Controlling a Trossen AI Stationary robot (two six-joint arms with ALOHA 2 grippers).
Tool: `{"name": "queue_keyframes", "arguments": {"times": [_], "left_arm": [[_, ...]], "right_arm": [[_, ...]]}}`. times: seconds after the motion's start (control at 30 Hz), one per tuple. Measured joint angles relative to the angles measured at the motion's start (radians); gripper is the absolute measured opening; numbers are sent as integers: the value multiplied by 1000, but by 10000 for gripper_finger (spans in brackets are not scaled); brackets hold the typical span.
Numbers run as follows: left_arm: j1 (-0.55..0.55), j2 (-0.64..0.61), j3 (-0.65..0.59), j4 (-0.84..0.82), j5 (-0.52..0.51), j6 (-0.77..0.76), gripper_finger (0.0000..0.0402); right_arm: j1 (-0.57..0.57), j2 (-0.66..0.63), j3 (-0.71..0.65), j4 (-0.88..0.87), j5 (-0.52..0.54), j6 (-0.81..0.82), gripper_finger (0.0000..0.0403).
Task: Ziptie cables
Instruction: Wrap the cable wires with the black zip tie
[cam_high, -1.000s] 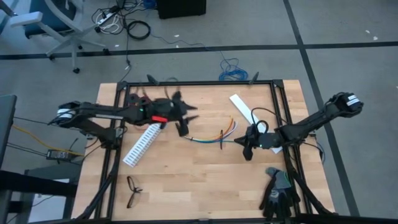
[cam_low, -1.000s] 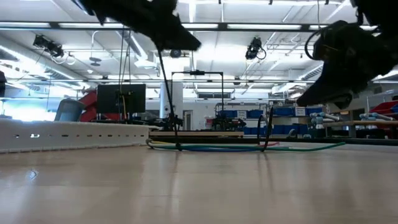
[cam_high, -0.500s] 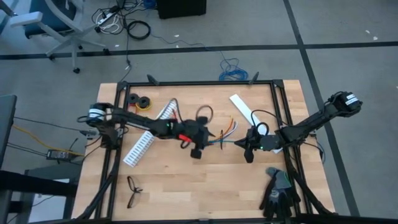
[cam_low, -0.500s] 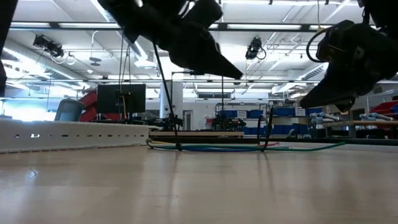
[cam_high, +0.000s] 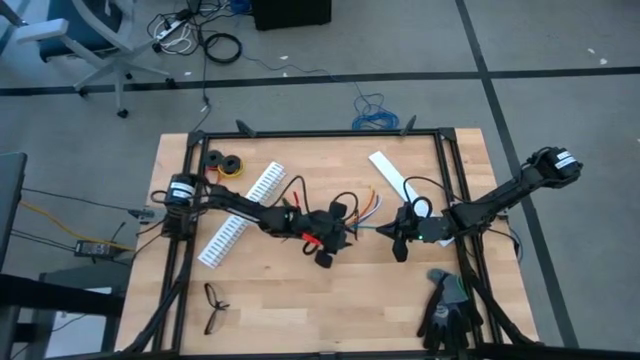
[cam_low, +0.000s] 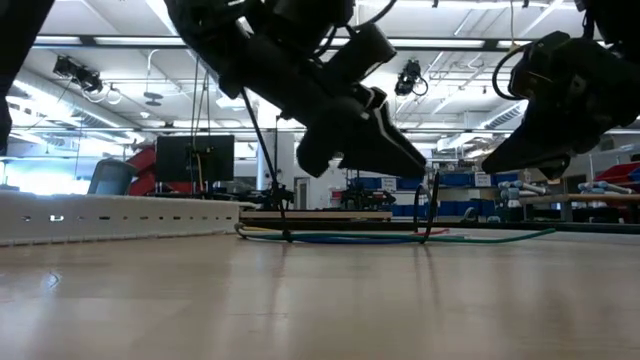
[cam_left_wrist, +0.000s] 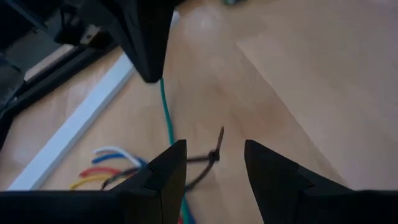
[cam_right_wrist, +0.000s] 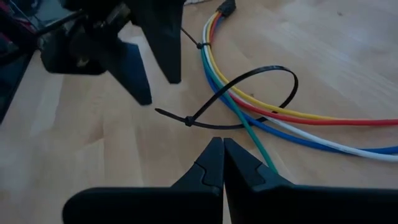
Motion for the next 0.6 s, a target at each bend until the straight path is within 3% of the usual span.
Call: {"name": "queue_keyframes", "arguments": {"times": [0.6], "left_arm": [[-1,84,1,129,20,-119,165]], "right_arm": [[0,0,1,4,-5,0,0]]}}
